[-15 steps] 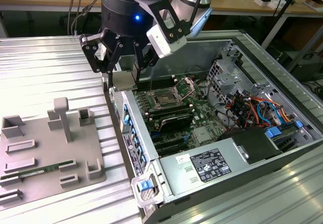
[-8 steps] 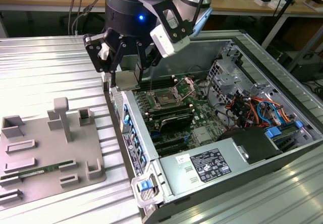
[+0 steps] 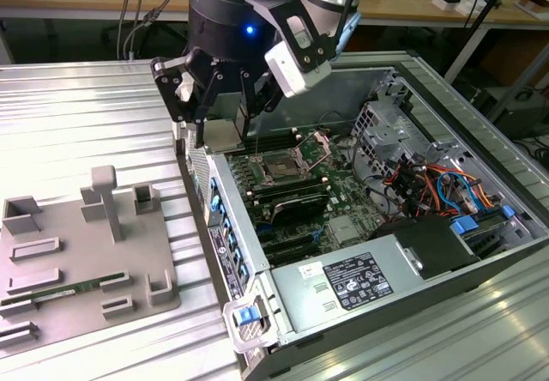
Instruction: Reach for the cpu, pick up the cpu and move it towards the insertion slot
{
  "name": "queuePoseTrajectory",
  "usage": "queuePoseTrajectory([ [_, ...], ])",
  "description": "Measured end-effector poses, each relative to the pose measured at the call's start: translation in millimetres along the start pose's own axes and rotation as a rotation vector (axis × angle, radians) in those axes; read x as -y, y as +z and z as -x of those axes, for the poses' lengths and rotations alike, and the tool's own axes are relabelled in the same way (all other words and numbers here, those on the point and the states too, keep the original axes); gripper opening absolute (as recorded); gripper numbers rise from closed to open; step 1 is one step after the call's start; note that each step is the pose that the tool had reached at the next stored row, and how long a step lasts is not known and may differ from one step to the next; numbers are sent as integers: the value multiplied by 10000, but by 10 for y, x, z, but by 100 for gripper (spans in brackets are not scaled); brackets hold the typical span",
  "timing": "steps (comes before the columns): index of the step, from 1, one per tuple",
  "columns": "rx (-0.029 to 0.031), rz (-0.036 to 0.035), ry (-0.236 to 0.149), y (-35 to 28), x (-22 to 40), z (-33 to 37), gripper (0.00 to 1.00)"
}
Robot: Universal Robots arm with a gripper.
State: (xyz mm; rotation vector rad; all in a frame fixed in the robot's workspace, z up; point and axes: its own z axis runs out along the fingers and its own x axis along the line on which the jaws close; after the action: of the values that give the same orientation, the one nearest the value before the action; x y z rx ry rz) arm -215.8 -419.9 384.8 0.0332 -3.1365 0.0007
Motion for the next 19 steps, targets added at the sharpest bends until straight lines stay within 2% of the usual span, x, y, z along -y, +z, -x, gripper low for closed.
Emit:
queuePoseTrajectory([
  [19,0,0,0,-1,4,196,55],
])
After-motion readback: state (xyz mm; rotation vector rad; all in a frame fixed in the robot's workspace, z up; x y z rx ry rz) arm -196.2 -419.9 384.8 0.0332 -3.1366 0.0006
